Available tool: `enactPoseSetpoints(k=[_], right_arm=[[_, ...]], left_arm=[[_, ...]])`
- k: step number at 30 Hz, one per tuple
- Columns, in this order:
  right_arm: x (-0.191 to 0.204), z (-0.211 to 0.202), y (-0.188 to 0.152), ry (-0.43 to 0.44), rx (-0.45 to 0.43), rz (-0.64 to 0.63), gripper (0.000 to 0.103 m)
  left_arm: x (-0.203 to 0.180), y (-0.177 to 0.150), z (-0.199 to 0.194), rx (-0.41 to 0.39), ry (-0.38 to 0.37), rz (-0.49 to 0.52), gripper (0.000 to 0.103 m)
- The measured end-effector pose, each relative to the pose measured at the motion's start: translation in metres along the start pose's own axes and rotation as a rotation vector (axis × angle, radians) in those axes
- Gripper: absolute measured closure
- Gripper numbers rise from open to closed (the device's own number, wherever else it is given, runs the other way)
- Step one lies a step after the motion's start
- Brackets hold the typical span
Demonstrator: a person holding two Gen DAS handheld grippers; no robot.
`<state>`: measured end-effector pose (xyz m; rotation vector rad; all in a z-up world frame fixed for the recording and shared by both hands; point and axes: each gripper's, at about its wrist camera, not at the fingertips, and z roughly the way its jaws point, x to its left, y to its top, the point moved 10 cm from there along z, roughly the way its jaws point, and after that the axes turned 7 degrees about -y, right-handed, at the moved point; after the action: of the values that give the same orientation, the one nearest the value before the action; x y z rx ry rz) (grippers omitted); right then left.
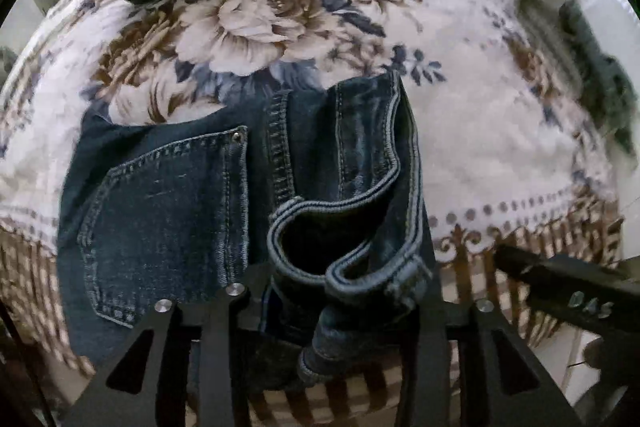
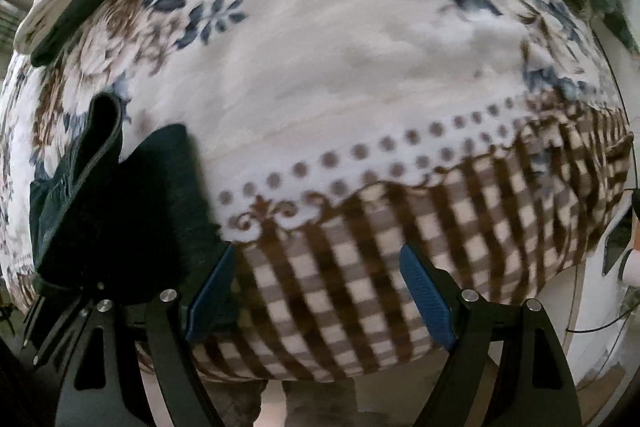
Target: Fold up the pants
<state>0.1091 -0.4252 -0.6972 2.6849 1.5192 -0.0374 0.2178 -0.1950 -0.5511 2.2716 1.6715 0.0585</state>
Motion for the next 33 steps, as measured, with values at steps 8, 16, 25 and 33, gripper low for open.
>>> enactPoseSetpoints(k=[8,16,25,33], right_arm=[[-0.017,-0.021,0.009,0.034,-0.016,0.013,0.018],[0.036,-0.045,0.008,0.252,0.014,0.028,0.018],[0.157,-0.006,-0.007,0.506,0.187,-0.049,0.019],[0.170,-0.045,-0.013,0.397,0.033,-0.146,0.081]], left_arm=[[0.000,0.001,-0.037,-0.019,0.136,0.070,0.010],[0.041,-0.002,-0.112,-0.120,0.080,-0.055,0.007],[0.190,-0.023,-0.110,-0.073,0.360,-0.225,0.007],[0.228,-0.023,-0.089,-0.015,0.336,-0.265,0.007]])
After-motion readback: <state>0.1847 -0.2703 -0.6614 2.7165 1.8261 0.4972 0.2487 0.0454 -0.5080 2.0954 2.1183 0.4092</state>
